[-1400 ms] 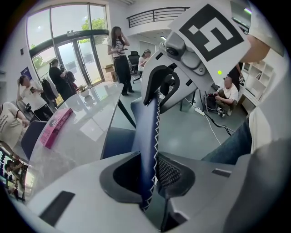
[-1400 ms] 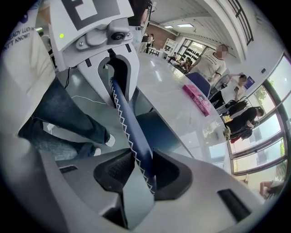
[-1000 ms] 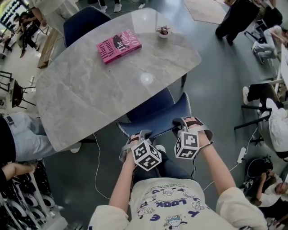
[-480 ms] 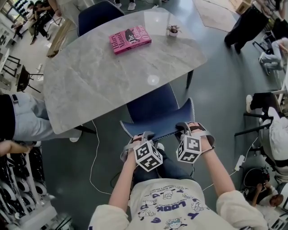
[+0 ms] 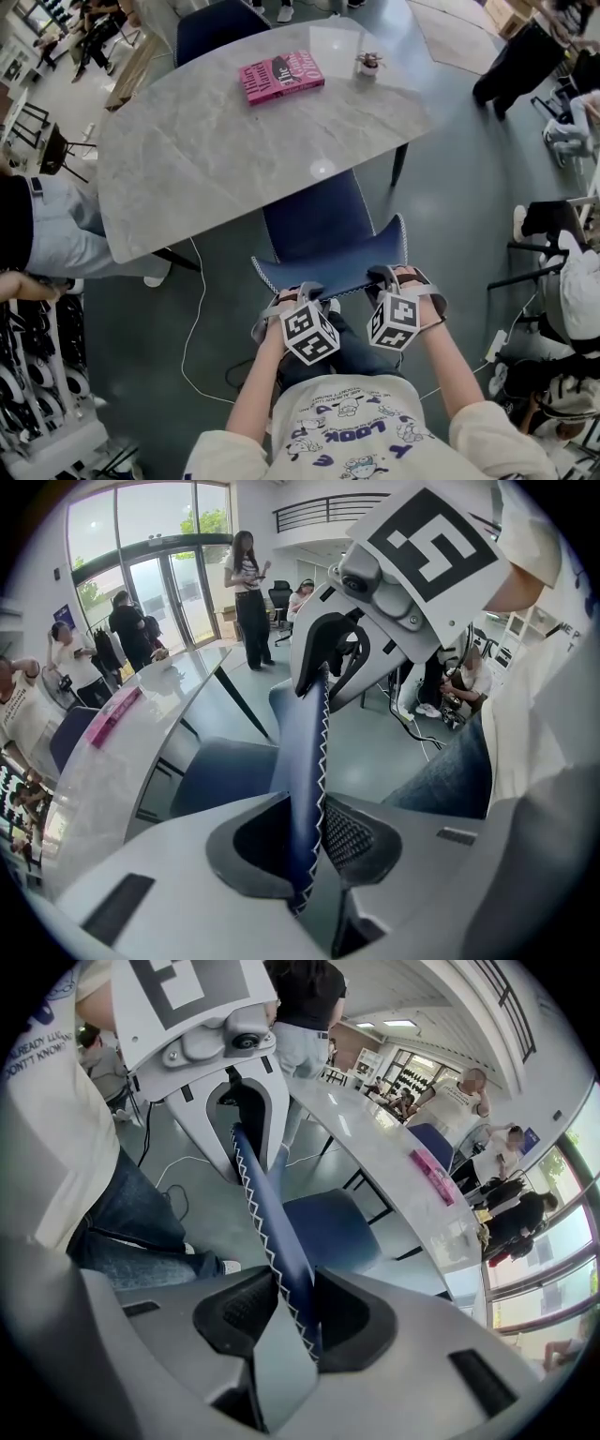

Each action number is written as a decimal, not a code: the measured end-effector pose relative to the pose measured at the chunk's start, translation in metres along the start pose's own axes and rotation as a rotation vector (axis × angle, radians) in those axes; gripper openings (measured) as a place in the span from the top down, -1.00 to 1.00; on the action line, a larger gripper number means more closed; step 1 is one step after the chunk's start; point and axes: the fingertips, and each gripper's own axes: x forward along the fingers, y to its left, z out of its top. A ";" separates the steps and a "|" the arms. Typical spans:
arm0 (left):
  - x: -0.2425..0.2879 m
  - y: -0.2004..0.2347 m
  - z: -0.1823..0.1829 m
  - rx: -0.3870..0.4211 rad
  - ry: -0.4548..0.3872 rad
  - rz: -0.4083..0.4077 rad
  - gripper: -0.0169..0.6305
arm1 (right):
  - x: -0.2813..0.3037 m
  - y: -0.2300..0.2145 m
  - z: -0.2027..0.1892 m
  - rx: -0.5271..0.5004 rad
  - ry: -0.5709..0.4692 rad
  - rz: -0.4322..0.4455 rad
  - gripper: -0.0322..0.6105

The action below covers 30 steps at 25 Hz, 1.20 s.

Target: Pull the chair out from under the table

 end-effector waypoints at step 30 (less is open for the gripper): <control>-0.039 -0.140 -0.084 0.007 0.013 -0.005 0.65 | -0.040 0.165 0.006 0.002 0.020 0.010 0.51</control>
